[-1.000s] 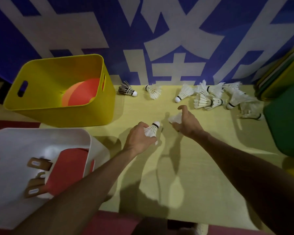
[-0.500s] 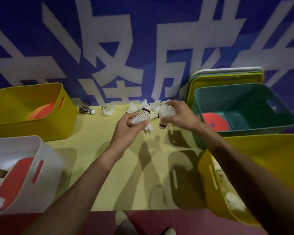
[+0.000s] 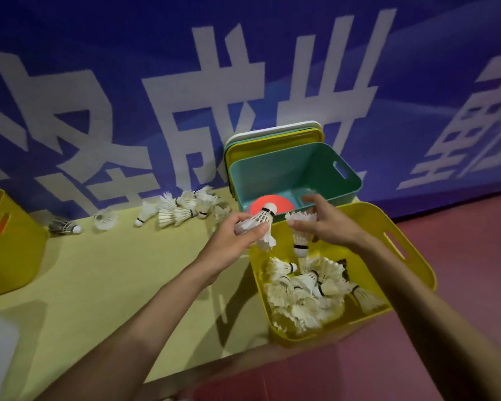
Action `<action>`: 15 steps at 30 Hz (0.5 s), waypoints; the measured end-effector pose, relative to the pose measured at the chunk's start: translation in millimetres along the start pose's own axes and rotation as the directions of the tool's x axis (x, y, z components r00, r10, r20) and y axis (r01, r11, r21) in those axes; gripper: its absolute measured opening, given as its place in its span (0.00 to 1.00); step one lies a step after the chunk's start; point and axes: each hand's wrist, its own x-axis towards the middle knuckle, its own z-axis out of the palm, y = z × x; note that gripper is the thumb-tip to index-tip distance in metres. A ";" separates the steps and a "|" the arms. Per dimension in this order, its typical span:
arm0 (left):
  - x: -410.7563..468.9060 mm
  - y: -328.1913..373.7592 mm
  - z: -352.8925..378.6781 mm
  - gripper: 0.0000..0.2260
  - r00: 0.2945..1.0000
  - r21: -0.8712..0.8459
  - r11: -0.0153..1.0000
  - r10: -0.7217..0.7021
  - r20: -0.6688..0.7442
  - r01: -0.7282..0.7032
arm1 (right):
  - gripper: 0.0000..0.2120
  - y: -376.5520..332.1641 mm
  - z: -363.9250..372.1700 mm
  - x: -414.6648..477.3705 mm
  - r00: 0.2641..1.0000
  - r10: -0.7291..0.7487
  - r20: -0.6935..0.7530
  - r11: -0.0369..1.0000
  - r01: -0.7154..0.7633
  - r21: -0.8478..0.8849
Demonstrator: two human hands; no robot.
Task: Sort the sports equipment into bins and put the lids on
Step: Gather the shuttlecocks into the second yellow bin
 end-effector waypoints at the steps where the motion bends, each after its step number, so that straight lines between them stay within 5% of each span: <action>1: 0.5 -2.6 8.0 0.21 1.000 0.023 1.000 -0.013 0.023 0.013 | 0.37 7.3 -4.1 -5.8 1.000 0.015 -0.003 0.999 -0.015 -0.044; 9: -1.9 0.7 30.6 0.11 0.988 0.055 0.998 0.004 0.152 -0.012 | 0.38 25.2 -18.9 -26.3 0.984 0.157 0.080 0.924 -0.117 -0.365; 15: 6.1 4.4 -10.5 0.05 0.998 0.011 0.998 0.062 -0.015 -0.062 | 0.19 -15.4 -10.7 -5.3 0.997 -0.056 -0.050 0.920 0.032 -0.390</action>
